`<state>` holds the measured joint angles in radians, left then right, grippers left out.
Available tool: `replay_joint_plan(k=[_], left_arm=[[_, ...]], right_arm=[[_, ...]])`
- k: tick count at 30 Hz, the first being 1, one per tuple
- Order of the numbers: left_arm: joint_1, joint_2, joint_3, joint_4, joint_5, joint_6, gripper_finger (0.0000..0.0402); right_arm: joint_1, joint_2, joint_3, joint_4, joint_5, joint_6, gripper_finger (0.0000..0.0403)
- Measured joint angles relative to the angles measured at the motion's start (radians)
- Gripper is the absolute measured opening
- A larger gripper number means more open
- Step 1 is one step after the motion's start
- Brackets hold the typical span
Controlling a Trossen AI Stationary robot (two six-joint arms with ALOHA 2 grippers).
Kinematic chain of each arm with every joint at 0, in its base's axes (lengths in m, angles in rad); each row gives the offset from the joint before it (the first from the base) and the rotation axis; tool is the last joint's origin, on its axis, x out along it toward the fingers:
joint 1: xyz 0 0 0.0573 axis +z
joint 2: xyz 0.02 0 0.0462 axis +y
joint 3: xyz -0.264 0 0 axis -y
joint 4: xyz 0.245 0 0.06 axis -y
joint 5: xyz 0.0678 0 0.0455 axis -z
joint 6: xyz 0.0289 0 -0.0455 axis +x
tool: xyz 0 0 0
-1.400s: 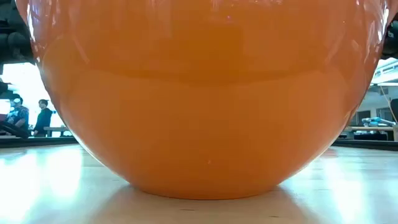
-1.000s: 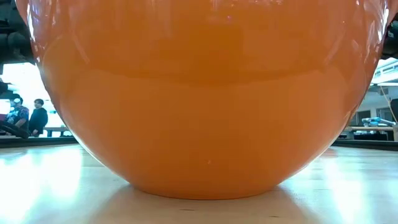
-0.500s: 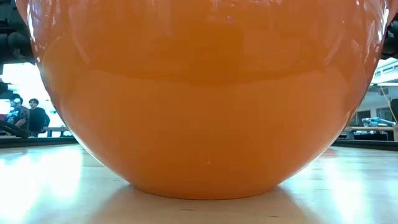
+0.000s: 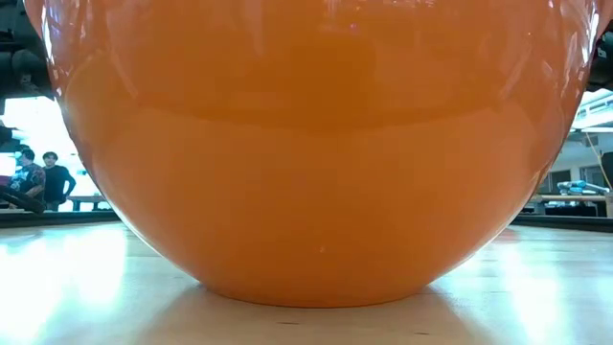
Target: Nest bowls inside each other
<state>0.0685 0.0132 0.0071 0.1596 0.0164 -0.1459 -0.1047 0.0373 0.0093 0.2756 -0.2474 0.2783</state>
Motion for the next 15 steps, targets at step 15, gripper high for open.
replay_joint_plan(k=[15], left_arm=[[0.000, 0.000, 0.000, 0.007, 0.000, -0.002, 0.0000]], right_arm=[[0.000, 0.000, 0.000, 0.000, 0.000, 0.000, 0.0031]])
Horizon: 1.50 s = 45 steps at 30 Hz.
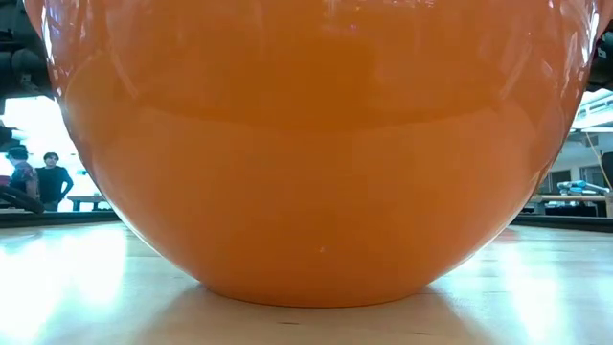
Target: Nest bowls inside each other
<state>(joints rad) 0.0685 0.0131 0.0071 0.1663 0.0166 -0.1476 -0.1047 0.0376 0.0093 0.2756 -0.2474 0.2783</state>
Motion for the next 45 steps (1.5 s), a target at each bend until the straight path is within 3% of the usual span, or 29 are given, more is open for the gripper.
replay_joint_plan(k=[7, 13, 15, 22, 27, 31, 35, 41, 45], left_arm=[[0.000, 0.000, 0.000, 0.037, -0.023, -0.035, 0.0000], [0.000, 0.033, 0.000, 0.024, -0.357, -0.136, 0.0000], [0.000, 0.056, 0.000, 0.020, -0.407, -0.171, 0.0000], [-0.001, 0.127, 0.000, 0.184, -0.283, -0.264, 0.0014], [0.000, 0.197, 0.022, 0.194, -0.283, -0.285, 0.0026], [0.000, 0.244, 0.036, 0.262, -0.306, -0.332, 0.0026], [0.001, 0.269, 0.036, 0.328, -0.336, -0.395, 0.0027], [-0.030, 0.295, 0.038, 0.337, -0.321, -0.513, 0.0027], [-0.040, 0.319, 0.038, 0.367, -0.321, -0.593, 0.0027]], right_arm=[[0.000, 0.000, 0.000, 0.000, 0.000, 0.000, 0.0031], [0.000, 0.000, 0.000, 0.000, 0.000, 0.000, 0.0031], [0.000, 0.000, 0.000, 0.000, 0.000, 0.000, 0.0031], [0.000, 0.000, 0.000, 0.000, 0.000, 0.000, 0.0031], [0.000, 0.000, 0.000, 0.010, 0.006, 0.001, 0.0031], [0.000, -0.001, -0.001, 0.205, 0.161, 0.155, 0.0031], [0.000, 0.000, -0.001, 0.362, 0.331, 0.164, 0.0031], [0.000, 0.000, 0.000, 0.514, 0.382, 0.164, 0.0031], [-0.001, -0.003, 0.000, 0.582, 0.604, 0.201, 0.0031]])
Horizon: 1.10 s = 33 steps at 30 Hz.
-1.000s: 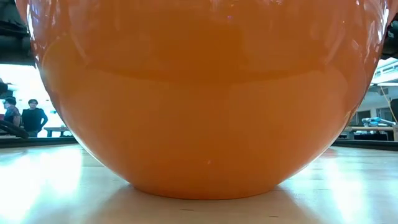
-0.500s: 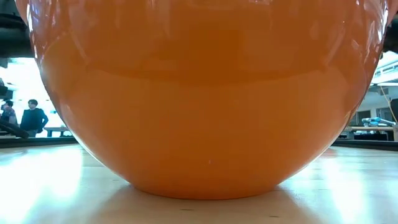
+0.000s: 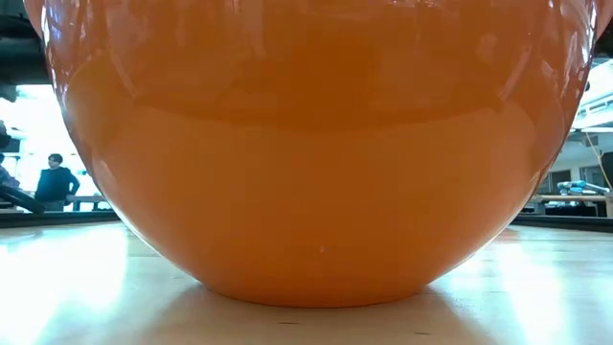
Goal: Nest bowls inside each other
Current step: Stack the orange bowl on top of the red bowl
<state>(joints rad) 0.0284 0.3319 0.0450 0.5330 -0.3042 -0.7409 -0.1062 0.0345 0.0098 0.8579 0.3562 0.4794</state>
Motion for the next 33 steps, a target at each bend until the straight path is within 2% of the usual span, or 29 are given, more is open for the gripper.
replay_joint_plan(k=[4, 9, 13, 15, 17, 19, 21, 23, 26, 28, 30, 33], left_arm=[[0.000, 0.020, 0.001, 0.059, 0.002, 0.038, 0.0027], [0.000, 0.023, 0.002, 0.068, 0.002, 0.066, 0.0027], [0.001, 0.023, 0.002, 0.093, 0.002, 0.039, 0.0028], [0.001, 0.023, 0.002, 0.085, 0.003, 0.041, 0.0032], [0.001, 0.030, 0.005, 0.084, 0.003, 0.007, 0.0042], [0.001, 0.044, 0.038, 0.060, 0.036, -0.002, 0.0058], [0.001, 0.057, 0.093, -0.017, 0.089, 0.019, 0.0078], [0.001, 0.077, 0.171, -0.176, 0.127, 0.043, 0.0097], [0.001, 0.121, 0.294, -0.508, 0.174, 0.075, 0.0116], [0.001, 0.158, 0.361, -0.673, 0.223, 0.102, 0.0124], [0.000, 0.188, 0.406, -0.766, 0.259, 0.111, 0.0129], [0.001, 0.217, 0.427, -0.801, 0.295, 0.140, 0.0134]], right_arm=[[0.000, -0.001, 0.000, 0.007, 0.123, -0.009, 0.0031], [0.000, 0.002, 0.000, -0.016, 0.127, 0.024, 0.0031], [0.000, 0.044, 0.000, -0.120, 0.100, 0.188, 0.0031], [0.001, 0.085, 0.000, -0.195, 0.095, 0.328, 0.0031], [0.001, 0.143, -0.001, -0.259, 0.025, 0.527, 0.0031], [0.002, 0.208, -0.001, -0.258, -0.143, 0.631, 0.0031], [0.018, 0.281, 0.015, -0.259, -0.281, 0.737, 0.0031], [0.048, 0.362, 0.051, -0.276, -0.324, 0.806, 0.0031], [0.094, 0.494, 0.140, -0.297, -0.297, 0.812, 0.0031], [0.124, 0.595, 0.212, -0.327, -0.275, 0.790, 0.0031], [0.154, 0.698, 0.286, -0.365, -0.247, 0.766, 0.0031], [0.211, 0.873, 0.396, -0.361, -0.138, 0.820, 0.0031]])
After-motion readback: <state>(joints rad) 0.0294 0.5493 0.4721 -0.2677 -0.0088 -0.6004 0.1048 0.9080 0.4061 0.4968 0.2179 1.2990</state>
